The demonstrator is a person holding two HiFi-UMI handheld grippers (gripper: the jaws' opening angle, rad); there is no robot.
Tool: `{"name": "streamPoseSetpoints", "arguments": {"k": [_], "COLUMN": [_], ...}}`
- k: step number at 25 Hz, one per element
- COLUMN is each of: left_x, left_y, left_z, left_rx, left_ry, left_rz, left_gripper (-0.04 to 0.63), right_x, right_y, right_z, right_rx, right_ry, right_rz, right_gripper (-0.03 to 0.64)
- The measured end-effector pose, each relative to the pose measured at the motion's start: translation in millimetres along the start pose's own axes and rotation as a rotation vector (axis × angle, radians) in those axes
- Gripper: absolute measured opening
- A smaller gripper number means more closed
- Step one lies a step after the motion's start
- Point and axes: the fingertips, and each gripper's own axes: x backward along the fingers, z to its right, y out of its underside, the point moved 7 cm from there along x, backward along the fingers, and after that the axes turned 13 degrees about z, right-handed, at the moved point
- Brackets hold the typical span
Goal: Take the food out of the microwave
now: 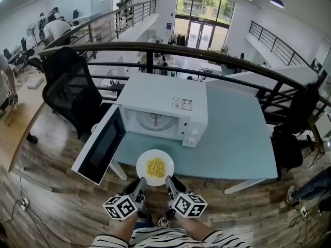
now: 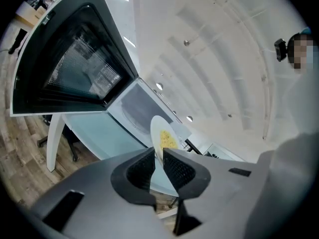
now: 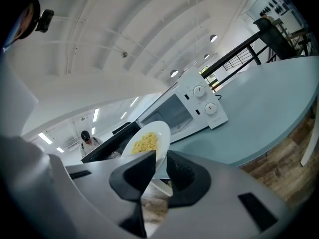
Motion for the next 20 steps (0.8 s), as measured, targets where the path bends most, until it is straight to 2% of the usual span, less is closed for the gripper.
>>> {"name": "streamPoseSetpoints", "arguments": {"k": [8, 20], "left_x": [15, 17], "left_y": [15, 15], "left_z": [7, 4], "left_rx": [0.014, 0.021], "left_ry": [0.000, -0.006], "left_rz": [-0.014, -0.001], "left_gripper": [0.055, 0.051], "right_x": [18, 16], "right_y": [5, 7], "right_z": [5, 4], "right_rx": [-0.001, -0.001], "right_ry": [0.016, 0.010], "right_rz": [-0.016, -0.016], "right_gripper": [0.074, 0.071]}}
